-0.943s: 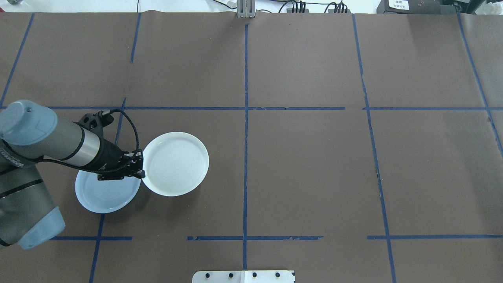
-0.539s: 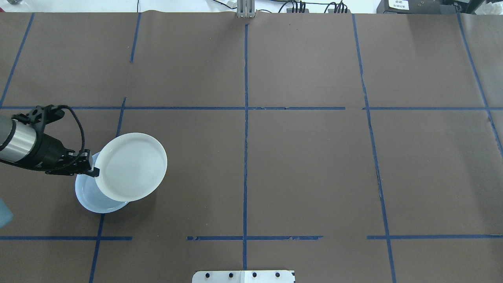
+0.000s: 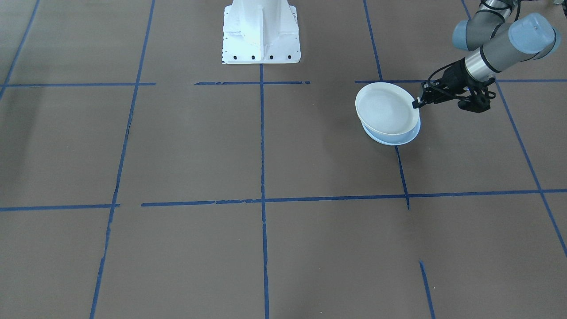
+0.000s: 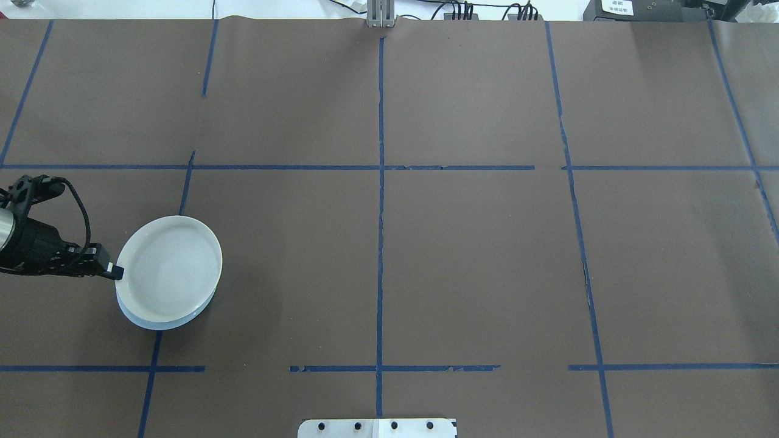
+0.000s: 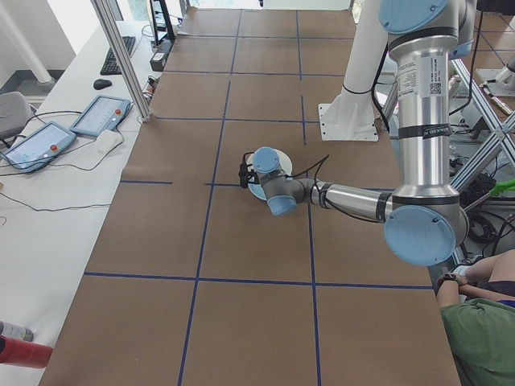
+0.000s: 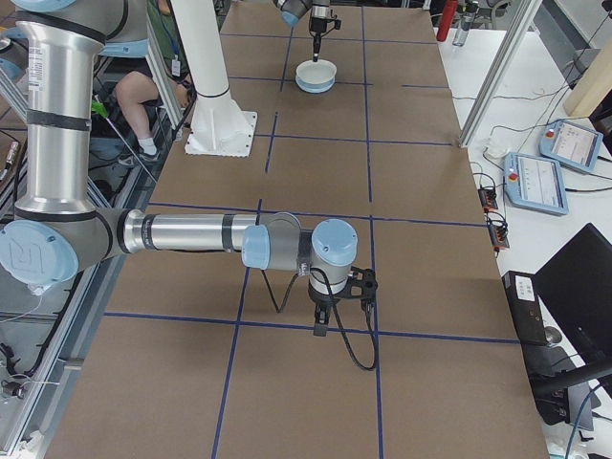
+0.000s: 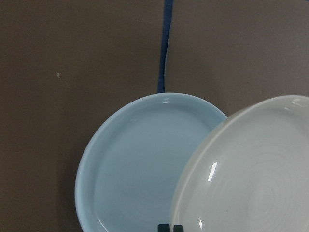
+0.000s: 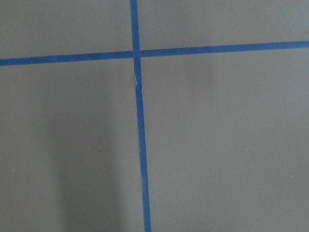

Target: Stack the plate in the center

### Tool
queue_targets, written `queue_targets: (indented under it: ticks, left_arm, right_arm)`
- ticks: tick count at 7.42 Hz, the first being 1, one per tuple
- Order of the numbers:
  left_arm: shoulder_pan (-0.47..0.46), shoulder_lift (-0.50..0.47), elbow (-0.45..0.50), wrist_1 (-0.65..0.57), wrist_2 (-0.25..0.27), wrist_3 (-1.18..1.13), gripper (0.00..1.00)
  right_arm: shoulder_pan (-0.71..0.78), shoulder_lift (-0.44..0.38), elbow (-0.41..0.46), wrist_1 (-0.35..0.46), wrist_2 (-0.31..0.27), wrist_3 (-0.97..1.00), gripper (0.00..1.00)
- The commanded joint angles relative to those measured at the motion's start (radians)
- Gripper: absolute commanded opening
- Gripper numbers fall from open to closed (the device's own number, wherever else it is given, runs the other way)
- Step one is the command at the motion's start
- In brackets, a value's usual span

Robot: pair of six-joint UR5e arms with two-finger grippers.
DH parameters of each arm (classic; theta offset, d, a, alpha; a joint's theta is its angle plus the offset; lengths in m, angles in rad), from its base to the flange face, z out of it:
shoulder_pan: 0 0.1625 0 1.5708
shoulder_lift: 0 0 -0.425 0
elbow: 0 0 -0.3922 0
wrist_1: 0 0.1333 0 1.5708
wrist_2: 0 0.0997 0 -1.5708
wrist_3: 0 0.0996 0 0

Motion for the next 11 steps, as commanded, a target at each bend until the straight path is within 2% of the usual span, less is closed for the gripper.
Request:
queue_targets:
  ticks: [1, 6, 7, 8, 10, 11]
  left_arm:
    - [-0.001, -0.003, 0.041, -0.045, -0.001, 0.001, 0.0]
    - [0.0, 0.0, 0.072, -0.043, -0.002, 0.001, 0.0]
    - [0.002, -0.003, 0.073, -0.045, 0.001, 0.001, 0.47]
    - [0.0, -0.003, 0.072, -0.048, 0.001, -0.005, 0.99]
    - [0.0, 0.004, 0.067, -0.046, -0.002, -0.009, 1.0]
    - [-0.032, 0.006, 0.063, -0.043, -0.045, 0.001, 1.0]
  right_arm:
    - [0.0, 0.0, 0.0, 0.0, 0.0, 0.0, 1.0]
    - [0.0, 0.0, 0.0, 0.0, 0.0, 0.0, 1.0]
    - [0.0, 0.0, 0.0, 0.0, 0.0, 0.0, 1.0]
    - [0.0, 0.0, 0.0, 0.0, 0.0, 0.0, 1.0]
    - [0.0, 0.0, 0.0, 0.0, 0.0, 0.0, 1.0]
    - [0.0, 0.0, 0.0, 0.0, 0.0, 0.0, 1.0]
